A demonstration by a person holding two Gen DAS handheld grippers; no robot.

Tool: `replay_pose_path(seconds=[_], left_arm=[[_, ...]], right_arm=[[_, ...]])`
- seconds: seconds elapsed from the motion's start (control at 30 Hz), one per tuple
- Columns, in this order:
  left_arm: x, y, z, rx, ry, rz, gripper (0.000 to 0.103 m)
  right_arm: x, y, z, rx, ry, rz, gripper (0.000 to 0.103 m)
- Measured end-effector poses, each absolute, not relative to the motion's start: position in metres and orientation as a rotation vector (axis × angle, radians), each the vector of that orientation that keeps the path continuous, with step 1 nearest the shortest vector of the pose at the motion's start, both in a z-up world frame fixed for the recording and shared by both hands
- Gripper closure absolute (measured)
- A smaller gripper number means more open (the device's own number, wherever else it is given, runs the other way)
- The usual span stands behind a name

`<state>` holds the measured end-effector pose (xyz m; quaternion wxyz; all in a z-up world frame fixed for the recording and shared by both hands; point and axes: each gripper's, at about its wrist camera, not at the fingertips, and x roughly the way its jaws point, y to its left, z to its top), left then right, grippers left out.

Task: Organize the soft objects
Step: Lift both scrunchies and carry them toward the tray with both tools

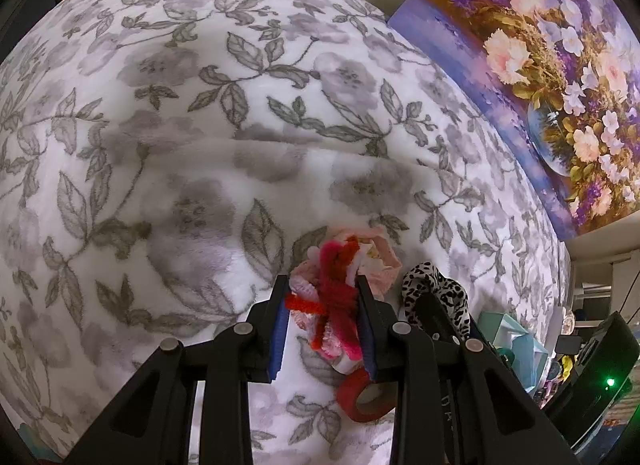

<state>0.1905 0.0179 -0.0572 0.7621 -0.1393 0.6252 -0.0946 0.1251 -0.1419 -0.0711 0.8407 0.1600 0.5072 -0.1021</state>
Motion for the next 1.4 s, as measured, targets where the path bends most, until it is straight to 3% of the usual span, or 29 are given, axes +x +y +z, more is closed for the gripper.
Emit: replay_pose_path(seconds=[0.2, 0.37, 0.43, 0.9, 1.4], left_arm=[[0.190, 0.019, -0.056, -0.302, 1.354, -0.199, 0.071], [0.187, 0.018, -0.051, -0.298, 1.346, -0.201, 0.071], [0.185, 0.016, -0.046, -0.294, 1.337, -0.208, 0.071], [0.154, -0.017, 0.005, -0.240, 1.232, -0.288, 0.071], [0.079, -0.144, 0.017, -0.021, 1.239, -0.533, 0.071]], right_arm=[[0.124, -0.143, -0.072, 0.343, 1.075, -0.223, 0.053], [0.122, -0.145, -0.071, 0.330, 1.087, -0.234, 0.073], [0.120, -0.146, -0.064, 0.347, 1.083, -0.224, 0.075], [0.084, -0.168, 0.005, 0.390, 1.018, -0.241, 0.075], [-0.013, -0.308, 0.038, 0.506, 1.010, -0.511, 0.074]])
